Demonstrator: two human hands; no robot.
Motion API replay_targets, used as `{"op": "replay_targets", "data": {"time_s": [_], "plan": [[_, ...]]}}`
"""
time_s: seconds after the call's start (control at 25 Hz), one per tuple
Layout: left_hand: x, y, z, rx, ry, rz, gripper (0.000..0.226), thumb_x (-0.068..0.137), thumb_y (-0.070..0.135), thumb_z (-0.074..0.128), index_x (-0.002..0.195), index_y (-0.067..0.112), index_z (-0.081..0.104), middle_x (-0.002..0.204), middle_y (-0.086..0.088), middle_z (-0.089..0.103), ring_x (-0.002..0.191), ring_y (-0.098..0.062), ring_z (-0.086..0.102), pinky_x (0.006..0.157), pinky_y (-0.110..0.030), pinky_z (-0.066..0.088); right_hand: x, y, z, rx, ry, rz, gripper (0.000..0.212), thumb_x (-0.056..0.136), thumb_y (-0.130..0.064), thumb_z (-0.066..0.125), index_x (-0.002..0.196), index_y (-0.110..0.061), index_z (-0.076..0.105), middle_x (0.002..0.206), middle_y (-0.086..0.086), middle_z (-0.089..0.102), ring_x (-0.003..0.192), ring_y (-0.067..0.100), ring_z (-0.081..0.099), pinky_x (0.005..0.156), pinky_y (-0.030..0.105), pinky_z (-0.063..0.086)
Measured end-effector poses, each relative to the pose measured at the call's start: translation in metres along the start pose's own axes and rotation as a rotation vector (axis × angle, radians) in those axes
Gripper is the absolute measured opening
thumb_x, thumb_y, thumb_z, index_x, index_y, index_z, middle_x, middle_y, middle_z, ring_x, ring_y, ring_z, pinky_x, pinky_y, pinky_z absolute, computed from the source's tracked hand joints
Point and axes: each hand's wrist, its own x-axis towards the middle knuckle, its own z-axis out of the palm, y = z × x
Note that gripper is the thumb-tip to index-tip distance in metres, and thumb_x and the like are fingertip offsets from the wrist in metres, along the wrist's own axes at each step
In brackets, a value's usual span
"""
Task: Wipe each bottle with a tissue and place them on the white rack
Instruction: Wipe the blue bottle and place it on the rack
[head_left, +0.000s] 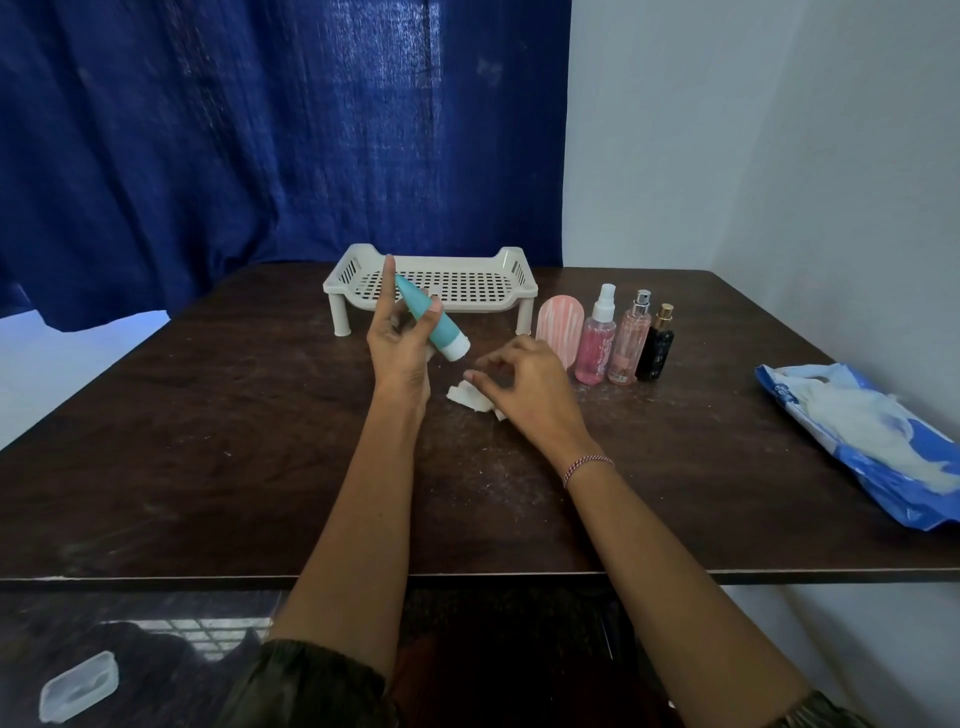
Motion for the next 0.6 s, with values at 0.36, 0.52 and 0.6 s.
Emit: {"op": "replay_targets", "data": {"time_s": [0.36,0.52,0.6], "plan": [[-0.007,-0.002,0.004,0.130,0.035,-0.004,0.081,0.074,-0.001,0.075,0.143,0.017,0.038,0.133,-0.012,0.054,0.119,-0.021,0.057,0.088,-0.031,0.055,0.025,-0.029,0.005,0.026,0.060,-0.003,0.042,0.079,-0.019,0.071,0.118,-0.007,0.061,0.109,0.008,0.059,0.103,0.019,0.054,0.090,0.029,0.047],[0.006,0.001,-0.001,0.235,0.071,0.037,0.074,0.073,0.012,0.080,0.137,0.024,0.045,0.133,-0.010,0.052,0.120,-0.020,0.056,0.086,-0.031,0.056,0.057,-0.036,0.012,0.024,0.047,0.023,0.028,0.083,-0.014,0.067,0.108,-0.004,0.065,0.102,0.009,0.063,0.092,0.019,0.059,0.081,0.029,0.050],[0.020,0.007,-0.009,0.308,0.030,0.068,0.062,0.078,0.027,0.076,0.133,0.033,0.050,0.134,-0.007,0.050,0.118,-0.019,0.057,0.088,-0.035,0.055,0.070,-0.039,0.015,0.094,0.061,0.051,0.029,0.083,-0.016,0.068,0.109,-0.004,0.066,0.101,0.009,0.065,0.088,0.015,0.059,0.079,0.022,0.050]]}}
